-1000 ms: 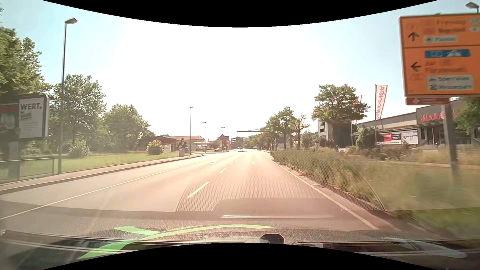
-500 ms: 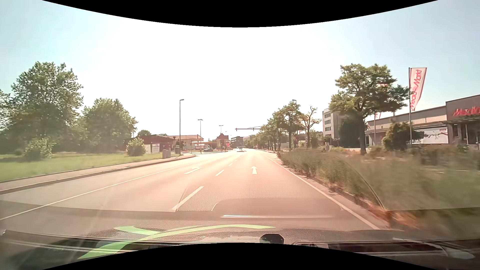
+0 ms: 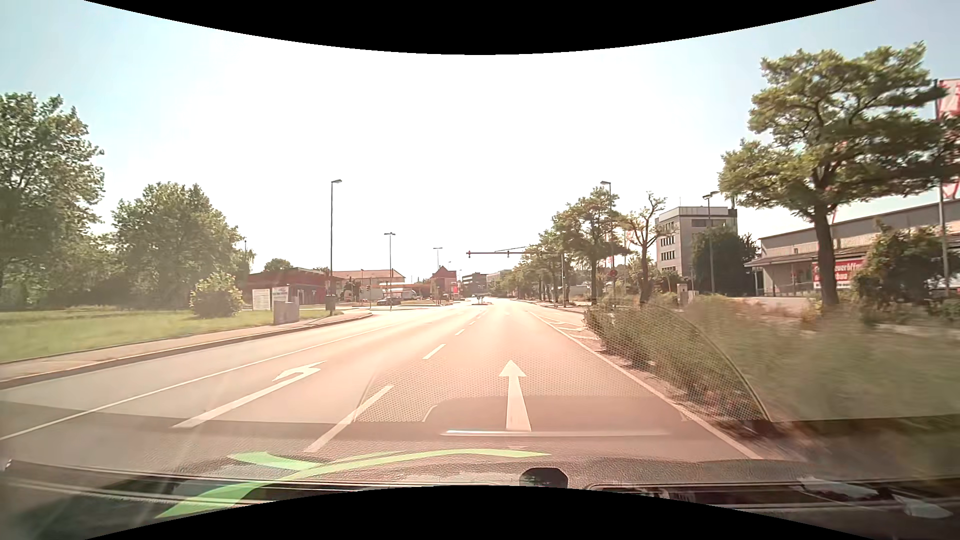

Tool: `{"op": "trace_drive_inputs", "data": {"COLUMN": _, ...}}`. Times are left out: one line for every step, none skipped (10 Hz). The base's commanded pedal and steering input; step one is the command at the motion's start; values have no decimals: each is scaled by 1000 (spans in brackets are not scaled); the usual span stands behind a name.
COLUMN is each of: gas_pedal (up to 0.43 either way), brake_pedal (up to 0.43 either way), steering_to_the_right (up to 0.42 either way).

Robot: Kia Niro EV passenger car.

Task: Follow the waypoints while adhering to traffic rules and regulations

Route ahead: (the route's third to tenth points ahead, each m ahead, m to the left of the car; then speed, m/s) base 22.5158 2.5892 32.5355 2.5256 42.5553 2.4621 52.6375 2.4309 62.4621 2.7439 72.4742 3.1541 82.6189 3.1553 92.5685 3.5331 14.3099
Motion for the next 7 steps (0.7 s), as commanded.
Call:
{"op": "trace_drive_inputs", "data": {"gas_pedal": 150, "brake_pedal": 0, "steering_to_the_right": 0}}
{"op": "trace_drive_inputs", "data": {"gas_pedal": 150, "brake_pedal": 0, "steering_to_the_right": 1}}
{"op": "trace_drive_inputs", "data": {"gas_pedal": 150, "brake_pedal": 0, "steering_to_the_right": 0}}
{"op": "trace_drive_inputs", "data": {"gas_pedal": 150, "brake_pedal": 0, "steering_to_the_right": 1}}
{"op": "trace_drive_inputs", "data": {"gas_pedal": 150, "brake_pedal": 0, "steering_to_the_right": 1}}
{"op": "trace_drive_inputs", "data": {"gas_pedal": 150, "brake_pedal": 0, "steering_to_the_right": 1}}
{"op": "trace_drive_inputs", "data": {"gas_pedal": 150, "brake_pedal": 0, "steering_to_the_right": 1}}
